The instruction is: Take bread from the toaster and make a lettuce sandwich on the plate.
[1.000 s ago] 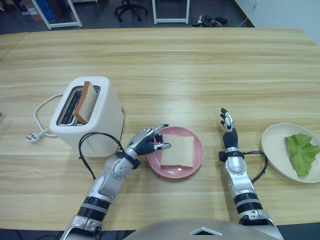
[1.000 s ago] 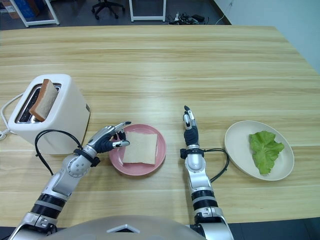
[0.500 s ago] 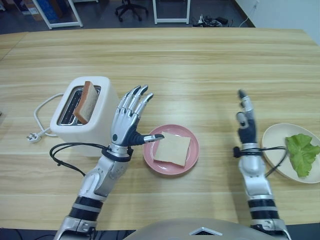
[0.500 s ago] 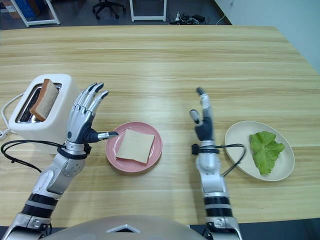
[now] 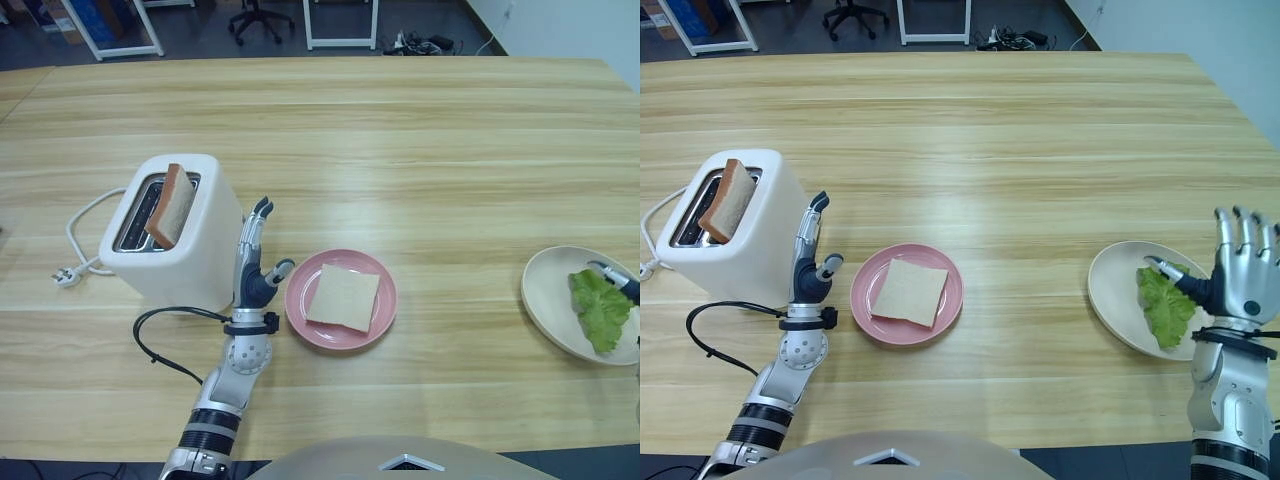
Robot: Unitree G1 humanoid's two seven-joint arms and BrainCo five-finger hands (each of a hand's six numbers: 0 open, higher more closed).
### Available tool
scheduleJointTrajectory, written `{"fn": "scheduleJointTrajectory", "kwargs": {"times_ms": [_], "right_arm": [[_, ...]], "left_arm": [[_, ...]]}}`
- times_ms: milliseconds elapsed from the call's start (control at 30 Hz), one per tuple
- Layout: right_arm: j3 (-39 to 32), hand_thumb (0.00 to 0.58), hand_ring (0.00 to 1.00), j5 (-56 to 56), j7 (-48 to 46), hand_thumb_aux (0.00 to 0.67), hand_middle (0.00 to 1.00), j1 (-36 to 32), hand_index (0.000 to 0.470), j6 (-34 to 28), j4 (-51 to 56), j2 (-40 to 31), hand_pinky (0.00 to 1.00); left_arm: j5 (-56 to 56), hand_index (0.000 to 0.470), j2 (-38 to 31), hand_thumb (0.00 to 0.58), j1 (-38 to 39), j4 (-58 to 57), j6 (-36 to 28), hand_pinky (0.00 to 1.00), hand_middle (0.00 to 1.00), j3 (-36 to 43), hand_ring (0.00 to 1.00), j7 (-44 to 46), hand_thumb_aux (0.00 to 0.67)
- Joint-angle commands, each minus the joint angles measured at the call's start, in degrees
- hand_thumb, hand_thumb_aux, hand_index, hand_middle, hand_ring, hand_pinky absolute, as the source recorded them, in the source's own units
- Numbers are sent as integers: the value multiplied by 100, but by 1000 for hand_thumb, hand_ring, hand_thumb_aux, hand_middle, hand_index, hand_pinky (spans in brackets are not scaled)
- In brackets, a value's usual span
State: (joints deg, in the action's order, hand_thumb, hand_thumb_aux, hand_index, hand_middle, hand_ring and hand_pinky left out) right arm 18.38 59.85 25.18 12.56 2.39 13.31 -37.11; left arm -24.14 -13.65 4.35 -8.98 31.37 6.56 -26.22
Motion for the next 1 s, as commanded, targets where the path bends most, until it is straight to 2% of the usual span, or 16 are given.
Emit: {"fn": "scheduleJointTrajectory", "kwargs": {"times_ms": [33,133,167,267,300,333,467,600,667,700,733,800,1000], "right_arm": [[-403,0,0,-113,25,0,0,-166,0,-149,876,-352,0],[-682,0,0,-300,42,0,0,-256,0,-112,1352,-501,0],[-776,23,0,-349,47,13,0,-300,9,-103,1495,-531,0],[-1004,164,0,-508,88,102,0,-414,72,-118,1889,-658,0],[-1062,244,0,-549,106,160,0,-430,112,-139,1993,-710,0],[-1111,281,0,-587,126,189,0,-440,133,-156,2057,-753,0],[-1401,382,0,-710,74,279,0,-544,195,-131,2101,-909,0],[-1644,456,0,-818,19,360,0,-563,253,-109,2060,-970,0],[-1717,501,0,-881,29,423,0,-573,297,-116,2071,-1008,0],[-1739,531,0,-913,36,476,0,-576,334,-116,2071,-1027,0],[-1761,568,0,-947,42,575,0,-582,404,-114,2066,-1045,0],[-1787,580,0,-1008,70,670,0,-591,470,-108,2047,-1079,0],[-1637,580,0,-1194,301,670,0,-451,470,-211,1624,-1179,0]], "left_arm": [[-64,0,69,0,34,-68,-17,0,0,-50,0,76,0],[-55,0,108,0,80,-64,-30,0,0,-88,0,101,0],[-57,0,119,0,88,-59,-34,0,0,-95,0,107,0],[-81,0,148,0,101,-35,-31,0,0,-103,0,133,0],[-93,0,157,0,111,-17,-33,0,0,-105,0,144,0],[-100,0,166,0,121,-1,-35,0,0,-109,0,152,0],[-117,0,205,0,162,19,-40,0,0,-125,0,168,0],[-133,0,235,0,157,35,-47,0,0,-114,0,205,0],[-135,0,238,0,165,47,-45,0,0,-125,0,217,0],[-136,0,240,0,169,48,-44,0,0,-130,0,223,0],[-137,0,241,0,173,45,-42,0,0,-136,0,227,0],[-145,0,251,0,178,48,-48,0,0,-138,0,230,0],[-182,0,285,0,125,-11,-38,0,0,-114,0,222,0]]}}
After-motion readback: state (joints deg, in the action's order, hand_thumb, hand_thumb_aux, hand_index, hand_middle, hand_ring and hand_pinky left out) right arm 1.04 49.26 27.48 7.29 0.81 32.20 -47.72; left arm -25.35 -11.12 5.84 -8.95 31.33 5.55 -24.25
